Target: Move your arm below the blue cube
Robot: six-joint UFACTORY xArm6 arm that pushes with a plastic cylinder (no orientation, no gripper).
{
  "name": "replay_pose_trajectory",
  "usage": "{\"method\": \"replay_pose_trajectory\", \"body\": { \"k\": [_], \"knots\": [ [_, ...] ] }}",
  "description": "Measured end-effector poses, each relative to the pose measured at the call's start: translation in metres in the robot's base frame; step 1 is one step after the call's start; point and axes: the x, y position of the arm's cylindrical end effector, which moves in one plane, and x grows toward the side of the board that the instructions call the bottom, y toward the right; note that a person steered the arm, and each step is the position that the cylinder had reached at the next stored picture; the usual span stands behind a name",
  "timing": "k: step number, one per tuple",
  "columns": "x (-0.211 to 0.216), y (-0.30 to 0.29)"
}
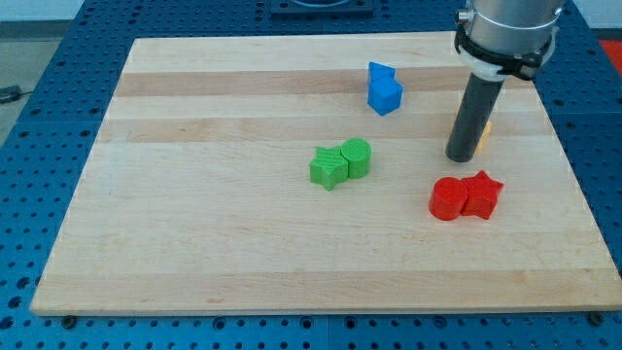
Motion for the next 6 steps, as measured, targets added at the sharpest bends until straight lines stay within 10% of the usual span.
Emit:
{"method": "replay_pose_trajectory", "body": {
  "k": [6],
  "knots": [
    [-0.049, -0.087]
  ]
}}
